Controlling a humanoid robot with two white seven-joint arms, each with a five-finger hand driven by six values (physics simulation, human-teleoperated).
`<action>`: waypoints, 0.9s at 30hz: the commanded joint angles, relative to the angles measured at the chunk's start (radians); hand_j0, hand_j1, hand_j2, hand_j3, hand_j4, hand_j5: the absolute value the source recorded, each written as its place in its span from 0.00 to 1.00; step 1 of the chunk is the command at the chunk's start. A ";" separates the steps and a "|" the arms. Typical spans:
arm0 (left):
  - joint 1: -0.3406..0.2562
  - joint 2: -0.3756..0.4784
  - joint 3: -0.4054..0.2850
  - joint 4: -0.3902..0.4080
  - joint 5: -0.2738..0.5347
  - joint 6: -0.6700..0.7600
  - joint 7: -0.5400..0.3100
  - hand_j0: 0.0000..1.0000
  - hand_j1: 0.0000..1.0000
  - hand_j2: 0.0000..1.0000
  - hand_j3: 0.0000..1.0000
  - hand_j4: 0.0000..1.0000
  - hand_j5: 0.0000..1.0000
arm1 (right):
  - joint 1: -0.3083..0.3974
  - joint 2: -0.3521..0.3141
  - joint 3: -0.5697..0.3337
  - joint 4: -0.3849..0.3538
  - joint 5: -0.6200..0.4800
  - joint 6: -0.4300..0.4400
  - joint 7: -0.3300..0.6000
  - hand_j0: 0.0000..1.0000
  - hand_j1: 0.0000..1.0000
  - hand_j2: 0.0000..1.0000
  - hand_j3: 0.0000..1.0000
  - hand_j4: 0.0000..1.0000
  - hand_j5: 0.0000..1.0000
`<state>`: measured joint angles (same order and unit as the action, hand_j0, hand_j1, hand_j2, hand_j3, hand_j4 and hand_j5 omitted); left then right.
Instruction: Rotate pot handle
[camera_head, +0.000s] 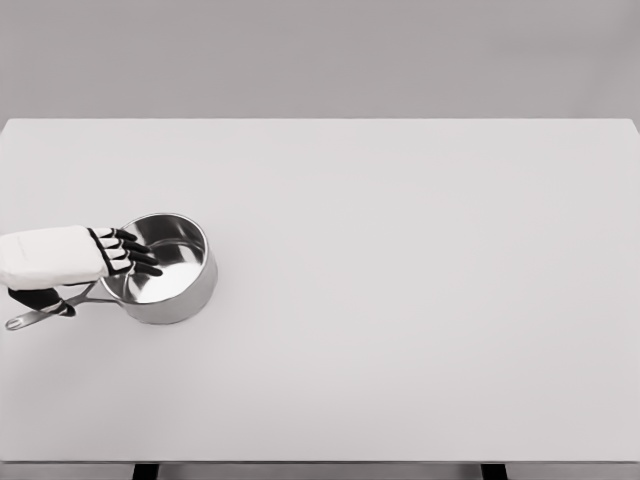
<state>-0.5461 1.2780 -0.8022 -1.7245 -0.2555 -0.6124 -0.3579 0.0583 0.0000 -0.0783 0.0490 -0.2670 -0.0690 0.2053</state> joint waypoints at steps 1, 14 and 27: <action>0.000 0.001 0.009 0.011 0.006 0.002 0.000 1.00 1.00 1.00 1.00 1.00 1.00 | 0.000 0.000 0.000 0.000 0.000 0.000 0.000 1.00 1.00 1.00 1.00 1.00 1.00; 0.000 0.000 0.014 0.028 0.006 0.002 0.000 1.00 1.00 1.00 1.00 1.00 1.00 | 0.000 0.000 0.000 0.000 0.000 0.000 0.000 1.00 1.00 1.00 1.00 1.00 1.00; 0.000 0.001 0.021 0.036 0.007 0.002 0.000 1.00 1.00 1.00 1.00 1.00 1.00 | 0.000 0.000 0.000 0.000 0.000 0.000 0.000 1.00 1.00 1.00 1.00 1.00 1.00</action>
<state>-0.5461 1.2780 -0.7818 -1.6926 -0.2547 -0.6124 -0.3572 0.0583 0.0000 -0.0783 0.0490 -0.2671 -0.0690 0.2053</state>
